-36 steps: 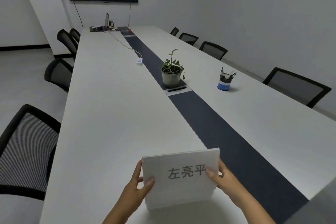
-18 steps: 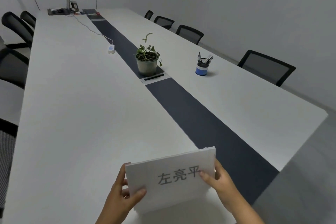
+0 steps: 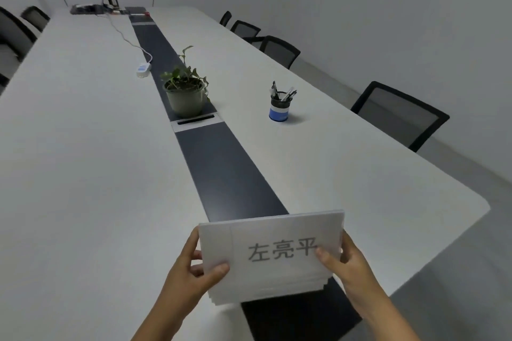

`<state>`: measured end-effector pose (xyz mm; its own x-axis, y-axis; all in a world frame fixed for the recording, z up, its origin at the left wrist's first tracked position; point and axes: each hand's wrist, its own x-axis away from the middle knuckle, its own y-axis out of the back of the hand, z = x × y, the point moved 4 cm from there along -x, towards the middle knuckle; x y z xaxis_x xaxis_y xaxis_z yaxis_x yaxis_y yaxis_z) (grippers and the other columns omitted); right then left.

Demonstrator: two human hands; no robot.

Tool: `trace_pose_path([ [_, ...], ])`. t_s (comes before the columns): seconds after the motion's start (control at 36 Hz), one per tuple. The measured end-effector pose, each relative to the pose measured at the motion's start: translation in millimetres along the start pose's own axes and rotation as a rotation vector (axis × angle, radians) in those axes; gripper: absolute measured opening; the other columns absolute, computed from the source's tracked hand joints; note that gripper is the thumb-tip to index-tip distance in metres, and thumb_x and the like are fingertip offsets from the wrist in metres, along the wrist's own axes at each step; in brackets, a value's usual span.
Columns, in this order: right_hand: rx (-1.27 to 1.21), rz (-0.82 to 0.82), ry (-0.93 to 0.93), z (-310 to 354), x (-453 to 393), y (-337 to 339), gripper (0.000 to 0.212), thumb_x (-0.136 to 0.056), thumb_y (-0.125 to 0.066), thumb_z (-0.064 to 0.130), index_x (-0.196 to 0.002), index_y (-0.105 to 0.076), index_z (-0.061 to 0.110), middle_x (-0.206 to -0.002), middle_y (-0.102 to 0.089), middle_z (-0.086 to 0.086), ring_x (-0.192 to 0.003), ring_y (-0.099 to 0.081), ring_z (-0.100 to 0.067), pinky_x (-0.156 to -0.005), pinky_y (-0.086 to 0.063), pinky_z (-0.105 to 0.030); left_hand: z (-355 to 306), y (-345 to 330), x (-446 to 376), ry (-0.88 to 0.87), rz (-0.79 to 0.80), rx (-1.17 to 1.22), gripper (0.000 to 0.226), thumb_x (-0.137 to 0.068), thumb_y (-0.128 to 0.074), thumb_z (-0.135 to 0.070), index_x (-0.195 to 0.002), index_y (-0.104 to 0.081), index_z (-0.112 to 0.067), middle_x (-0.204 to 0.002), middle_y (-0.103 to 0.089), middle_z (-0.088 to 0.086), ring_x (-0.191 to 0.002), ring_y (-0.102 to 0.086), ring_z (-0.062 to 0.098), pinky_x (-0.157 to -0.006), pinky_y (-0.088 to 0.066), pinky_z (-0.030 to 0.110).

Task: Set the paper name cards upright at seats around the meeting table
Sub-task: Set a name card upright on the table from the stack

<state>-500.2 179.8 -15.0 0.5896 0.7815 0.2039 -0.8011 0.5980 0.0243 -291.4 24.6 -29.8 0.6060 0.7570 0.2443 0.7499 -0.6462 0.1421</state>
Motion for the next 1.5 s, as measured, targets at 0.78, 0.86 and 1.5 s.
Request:
trace_pose_path([
  [0.78,0.060,0.188,-0.044,28.1,-218.8,204.8,0.105,-0.019,-0.080,0.065,-0.113,-0.051,0.030,-0.109,-0.064,0.005,-0.095,-0.063,-0.015,-0.077,-0.057,-0.033,-73.8,-194.8,-177.6,0.080,-0.126,0.012,0.072,-0.057,-0.069,-0.037,-0.114,-0.029,-0.055,-0.097,-0.052,0.000,-0.074,-0.066,0.006,-0.062,-0.050,0.014],
  [0.86,0.077,0.241,-0.070,27.5,-225.6,214.2,0.097,-0.018,-0.081,0.063,-0.106,-0.053,0.034,-0.106,-0.065,0.007,-0.095,-0.063,-0.015,-0.075,-0.055,-0.033,-70.1,-209.6,-176.0,0.114,-0.145,-0.053,0.076,-0.068,-0.072,-0.032,-0.127,-0.025,-0.046,-0.101,-0.052,-0.001,-0.080,-0.065,0.008,-0.067,-0.051,0.016],
  [1.5,0.195,0.155,0.479,121.4,-210.4,207.5,0.043,-0.070,-0.064,0.019,-0.093,-0.058,0.055,-0.094,-0.053,0.053,-0.099,-0.047,0.026,-0.082,-0.037,0.006,-158.4,-204.6,-121.7,-0.341,-0.711,0.035,0.033,-0.070,-0.063,-0.052,-0.101,-0.053,-0.056,-0.107,-0.052,-0.048,-0.110,-0.050,-0.011,-0.090,-0.046,0.012],
])
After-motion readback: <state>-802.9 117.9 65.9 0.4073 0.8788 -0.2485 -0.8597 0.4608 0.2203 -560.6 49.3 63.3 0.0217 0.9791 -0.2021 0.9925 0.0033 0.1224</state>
